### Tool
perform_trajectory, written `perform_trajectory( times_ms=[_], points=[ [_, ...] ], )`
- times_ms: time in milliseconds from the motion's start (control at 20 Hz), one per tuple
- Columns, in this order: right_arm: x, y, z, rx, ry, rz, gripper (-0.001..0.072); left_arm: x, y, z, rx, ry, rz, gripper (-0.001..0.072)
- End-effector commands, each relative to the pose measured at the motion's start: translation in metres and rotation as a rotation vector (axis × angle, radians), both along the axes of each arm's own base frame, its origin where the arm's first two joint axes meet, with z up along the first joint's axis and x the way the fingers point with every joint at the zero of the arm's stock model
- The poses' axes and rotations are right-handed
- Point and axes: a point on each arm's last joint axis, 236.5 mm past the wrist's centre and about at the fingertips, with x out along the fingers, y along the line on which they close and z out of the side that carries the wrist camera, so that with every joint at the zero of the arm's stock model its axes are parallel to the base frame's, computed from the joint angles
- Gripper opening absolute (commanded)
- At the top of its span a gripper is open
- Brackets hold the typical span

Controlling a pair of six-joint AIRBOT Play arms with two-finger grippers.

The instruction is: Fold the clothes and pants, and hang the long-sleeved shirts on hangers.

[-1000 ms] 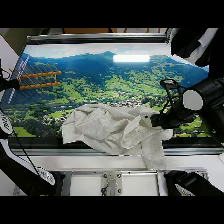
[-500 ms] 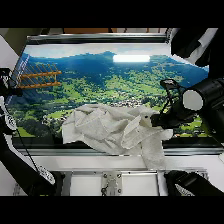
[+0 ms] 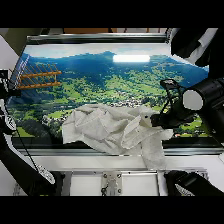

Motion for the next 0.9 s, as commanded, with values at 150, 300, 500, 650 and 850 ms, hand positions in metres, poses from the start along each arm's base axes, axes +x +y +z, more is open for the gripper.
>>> perform_trajectory(
  times_ms=[150,300,500,650,850],
  points=[
    [0.000,0.000,0.000,0.000,0.000,0.001,0.0027,-0.001,-0.002,-0.021,-0.017,0.014,-0.001,0.0477],
    [0.000,0.000,0.000,0.000,0.000,0.000,0.0026,-0.001,-0.002,-0.019,-0.017,0.013,-0.001,0.0309],
    [0.000,0.000,0.000,0.000,0.000,0.001,0.0027,-0.001,-0.002,-0.018,-0.017,0.013,-0.001,0.0018],
    [0.000,0.000,0.000,0.000,0.000,0.001,0.0026,0.000,-0.001,-0.014,-0.011,0.007,-0.002,0.0022],
    [0.000,0.000,0.000,0.000,0.000,0.001,0.0027,0.002,0.000,0.005,0.001,-0.014,0.000,0.0021]
  ],
)
